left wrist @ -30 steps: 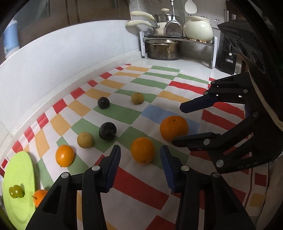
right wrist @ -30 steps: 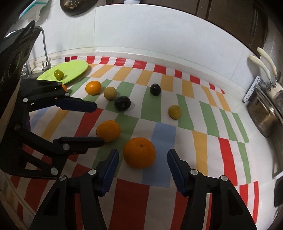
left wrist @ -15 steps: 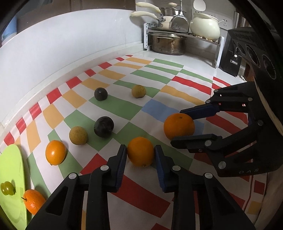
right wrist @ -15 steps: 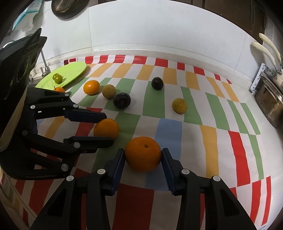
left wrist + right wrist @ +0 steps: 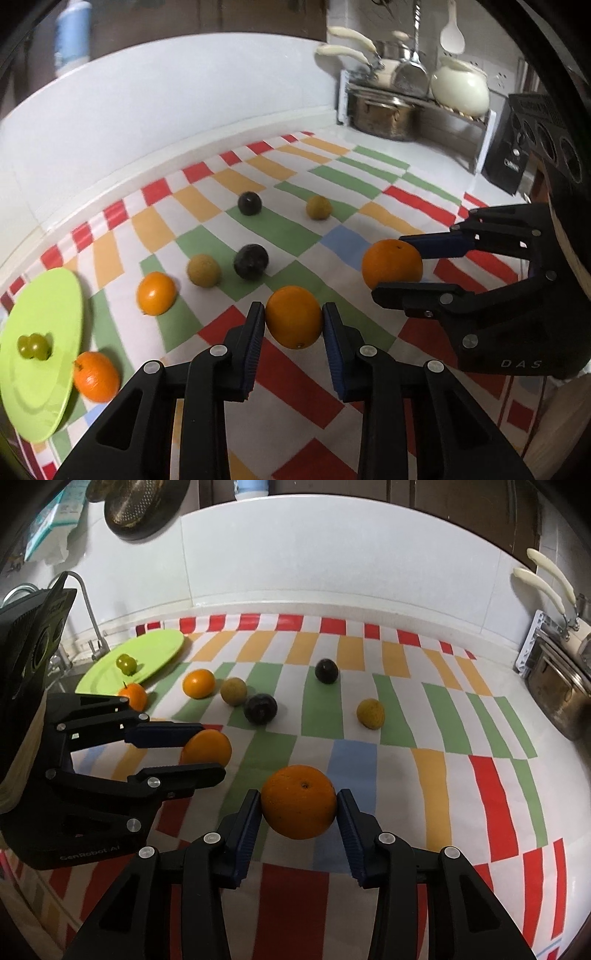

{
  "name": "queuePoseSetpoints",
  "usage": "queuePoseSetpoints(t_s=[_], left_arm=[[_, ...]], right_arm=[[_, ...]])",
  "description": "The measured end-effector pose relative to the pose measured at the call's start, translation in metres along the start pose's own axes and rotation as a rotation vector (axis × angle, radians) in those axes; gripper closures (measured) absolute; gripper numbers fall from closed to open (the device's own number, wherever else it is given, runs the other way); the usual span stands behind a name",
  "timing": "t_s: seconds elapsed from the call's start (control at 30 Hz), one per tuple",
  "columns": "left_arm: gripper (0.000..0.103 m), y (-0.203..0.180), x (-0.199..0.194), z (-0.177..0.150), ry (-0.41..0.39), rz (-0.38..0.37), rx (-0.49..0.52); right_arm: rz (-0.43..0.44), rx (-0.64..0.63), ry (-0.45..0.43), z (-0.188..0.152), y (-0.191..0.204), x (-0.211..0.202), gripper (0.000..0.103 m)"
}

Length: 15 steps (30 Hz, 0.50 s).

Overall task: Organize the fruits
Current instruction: 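Carry the orange in the left tool while the right tool carries its orange to the plate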

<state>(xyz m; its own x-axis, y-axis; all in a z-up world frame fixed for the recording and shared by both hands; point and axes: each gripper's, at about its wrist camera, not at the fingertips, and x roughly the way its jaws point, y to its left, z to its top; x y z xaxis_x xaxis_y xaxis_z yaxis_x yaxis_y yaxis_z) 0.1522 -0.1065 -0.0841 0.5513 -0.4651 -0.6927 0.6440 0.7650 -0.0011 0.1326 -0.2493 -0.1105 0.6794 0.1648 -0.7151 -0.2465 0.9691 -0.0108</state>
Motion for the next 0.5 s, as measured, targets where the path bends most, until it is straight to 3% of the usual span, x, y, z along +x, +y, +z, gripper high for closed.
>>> queuePoseSetpoints(t_s=[0.5], left_arm=[[0.072,0.012,-0.065,-0.006,-0.123,0.19,-0.186]], right_arm=[[0.041,0.014,-0.137,0.014,0.023,-0.038,0.06]])
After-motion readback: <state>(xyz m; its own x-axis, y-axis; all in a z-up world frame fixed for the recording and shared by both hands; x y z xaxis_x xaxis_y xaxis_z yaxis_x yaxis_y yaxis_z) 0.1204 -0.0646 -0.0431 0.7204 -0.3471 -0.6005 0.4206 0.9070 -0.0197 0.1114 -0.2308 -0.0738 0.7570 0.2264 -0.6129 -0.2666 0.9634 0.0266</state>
